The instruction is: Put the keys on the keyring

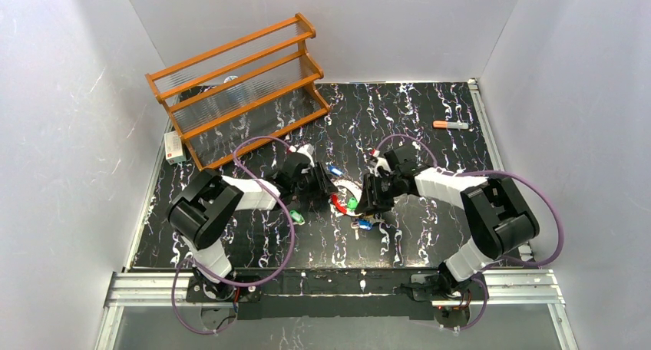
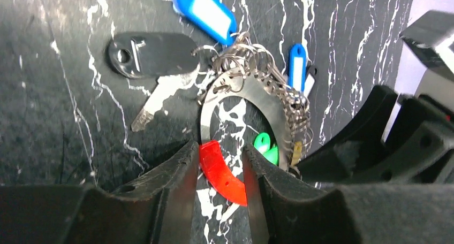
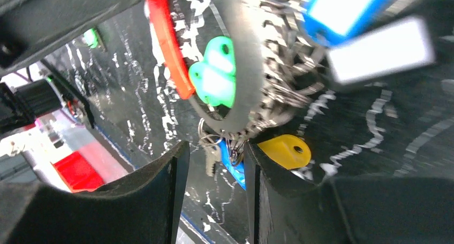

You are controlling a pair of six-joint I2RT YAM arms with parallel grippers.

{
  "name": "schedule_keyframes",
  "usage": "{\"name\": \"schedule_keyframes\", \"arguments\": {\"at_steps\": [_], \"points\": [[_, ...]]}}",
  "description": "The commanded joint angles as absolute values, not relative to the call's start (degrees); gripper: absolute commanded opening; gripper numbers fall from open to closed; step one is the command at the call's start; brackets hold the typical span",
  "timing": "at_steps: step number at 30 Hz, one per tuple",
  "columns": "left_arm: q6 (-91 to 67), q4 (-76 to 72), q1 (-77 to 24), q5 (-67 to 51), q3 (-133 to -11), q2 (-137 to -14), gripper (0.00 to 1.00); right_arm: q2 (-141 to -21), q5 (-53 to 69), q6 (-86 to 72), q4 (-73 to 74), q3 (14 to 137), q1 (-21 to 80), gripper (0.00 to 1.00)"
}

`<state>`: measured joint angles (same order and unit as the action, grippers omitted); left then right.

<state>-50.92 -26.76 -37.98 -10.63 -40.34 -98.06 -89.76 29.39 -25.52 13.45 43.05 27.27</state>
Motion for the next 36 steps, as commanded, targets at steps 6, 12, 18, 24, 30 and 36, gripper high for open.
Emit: {"name": "schedule_keyframes", "arguments": {"at_steps": [6, 12, 18, 24, 30, 36], "points": [[-42.4, -16.4, -37.4, -7.7, -47.8, -99.5, 0.37, -89.7, 32.3, -30.2, 6.8, 44.7, 32.4, 0.51], [-39.7, -12.7, -37.4, -6.1, -46.1, -94.5, 0.41, -84.7, 22.1, -25.5, 12.8, 47.5, 32.4, 0.55], [-39.3, -14.9, -37.4, -6.6, -39.0, -86.4, 0.44, -78.8, 18.2, -20.2, 11.4, 47.7, 32.3, 0.58], [-42.4, -22.2, -37.3, -9.1, -31.1, -78.9, 0.44, -77.8, 15.9, -19.8, 11.6, 48.1, 32.3, 0.54], [-41.9, -25.4, -37.3, -9.3, -27.1, -73.5, 0.44, -68.6, 15.4, -17.2, -0.1, 39.5, 32.3, 0.53], [-40.9, -26.2, -37.4, -12.7, -28.5, -73.5, 0.43, -64.6, 15.8, -15.8, -4.7, 35.5, 32.3, 0.54]]}}
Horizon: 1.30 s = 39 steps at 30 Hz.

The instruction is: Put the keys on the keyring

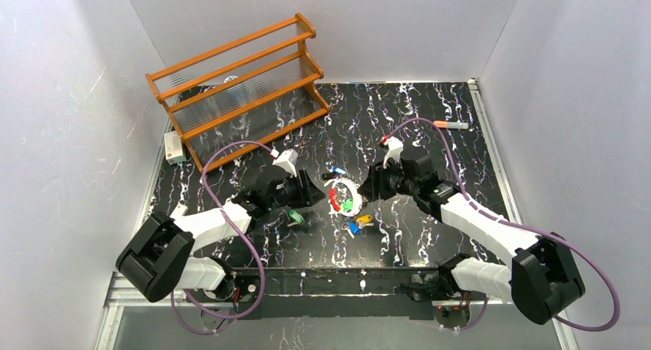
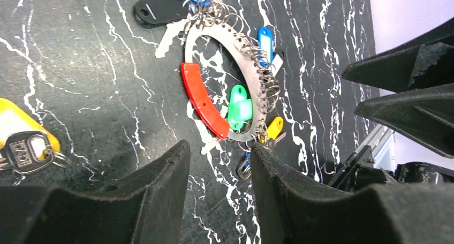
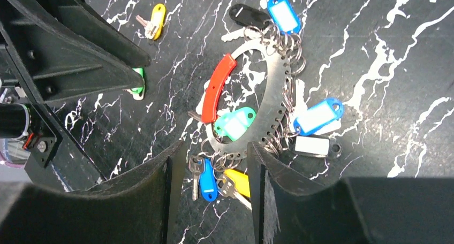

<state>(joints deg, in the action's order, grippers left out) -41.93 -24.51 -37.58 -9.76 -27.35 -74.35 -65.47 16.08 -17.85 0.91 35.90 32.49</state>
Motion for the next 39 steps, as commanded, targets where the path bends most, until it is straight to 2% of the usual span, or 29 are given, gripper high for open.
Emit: {"name": "schedule_keyframes", "arguments": {"at_steps": [1, 20, 28, 33, 39], "points": [[-40.9, -26.4, -37.6, -13.2, -28.7, -74.0, 0.43, -65.1, 15.8, -15.9, -3.3, 36.1, 32.3, 0.54], [-38.1, -22.0, -54.4, -3.7, -36.8, -85.8, 0.37, -70.5, 16.5, -18.8, 3.1, 38.4, 32.3, 0.51], [-37.2, -18.2, -54.9, 2.1, -37.4, -84.3, 0.37, -71.9, 12.1, -20.1, 5.5, 38.5, 32.2, 0.50], [-37.1, -18.4, -54.9, 2.8, -37.2, -83.4, 0.36, -74.5, 13.4, -20.4, 6.4, 39.6, 31.9, 0.41], [-37.0, -18.4, -54.9, 3.1, -37.6, -83.6, 0.34, -77.1, 15.4, -20.8, 6.7, 40.7, 31.8, 0.39]]}}
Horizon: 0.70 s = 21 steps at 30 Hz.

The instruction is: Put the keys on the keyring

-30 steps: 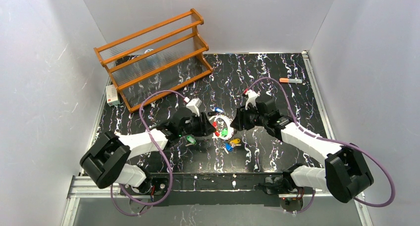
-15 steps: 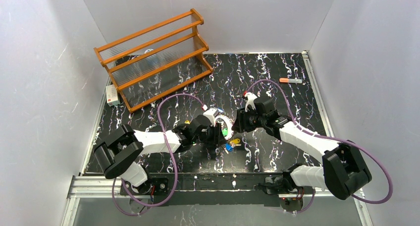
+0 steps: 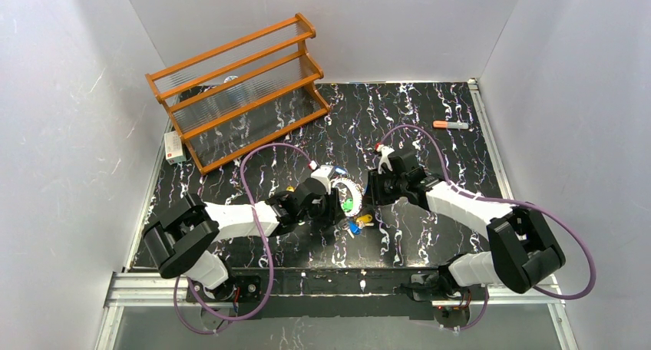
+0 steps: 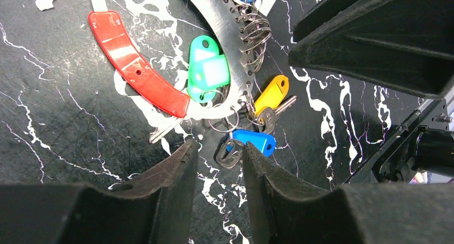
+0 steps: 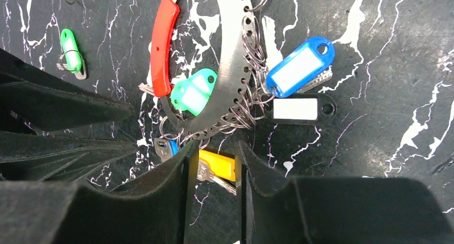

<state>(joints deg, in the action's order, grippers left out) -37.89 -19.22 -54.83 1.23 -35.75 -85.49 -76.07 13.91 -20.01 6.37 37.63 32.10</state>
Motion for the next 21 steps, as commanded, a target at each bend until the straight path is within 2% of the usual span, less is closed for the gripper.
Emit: {"name": "schedule_keyframes", "arguments": {"at_steps": [1, 21], "points": [[-37.2, -18.5, -54.9, 3.0, -37.7, -83.8, 0.34, -77.3, 15.6, -20.9, 6.9, 40.9, 31.7, 0.38], [-37.1, -20.7, -54.9, -2.2, -41.7, -88.7, 0.31, -77.8, 17.9, -22.0, 6.8, 40.8, 29.8, 0.34]]}}
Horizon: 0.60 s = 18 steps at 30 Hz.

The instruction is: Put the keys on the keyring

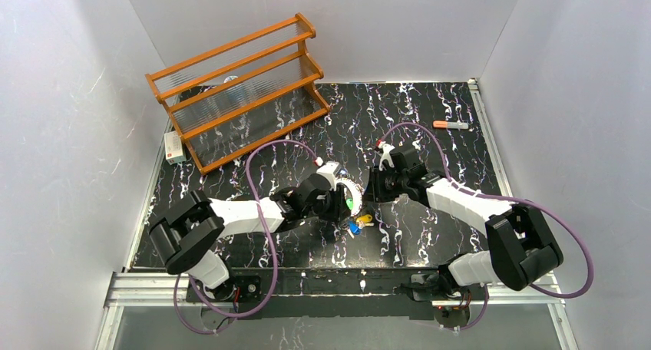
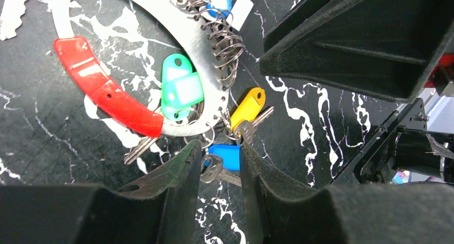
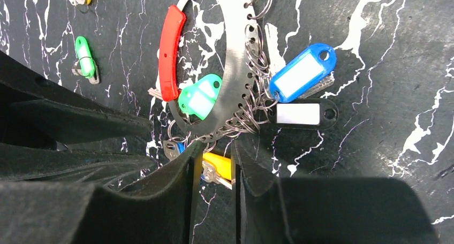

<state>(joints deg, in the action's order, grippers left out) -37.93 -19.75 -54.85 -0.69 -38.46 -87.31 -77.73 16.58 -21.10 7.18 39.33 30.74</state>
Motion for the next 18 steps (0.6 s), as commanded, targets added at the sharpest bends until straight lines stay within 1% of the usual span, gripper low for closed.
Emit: {"name": "schedule_keyframes", "arguments": {"at_steps": [1, 7, 14, 18], "points": [[-37.0, -20.7, -54.9, -2.4, -42.3, -89.2, 0.32, -77.8, 18.2, -22.0, 6.8, 40.7, 29.6, 0.34], [-36.9, -20.4, -55.0, -2.7, -45.7, -93.5, 0.33, -78.0, 19.2, -22.1, 6.9, 40.6, 29.1, 0.33], [-36.9, -21.6, -55.5, -5.4, -47.2, -96.9, 0.27, -78.4, 20.0, -22.0, 6.5, 40.5, 28.9, 0.32], [-36.9, -25.2, -55.8, -9.8, -46.2, -97.6, 0.26, -78.4, 20.1, -21.9, 6.4, 40.2, 28.7, 0.32]]}}
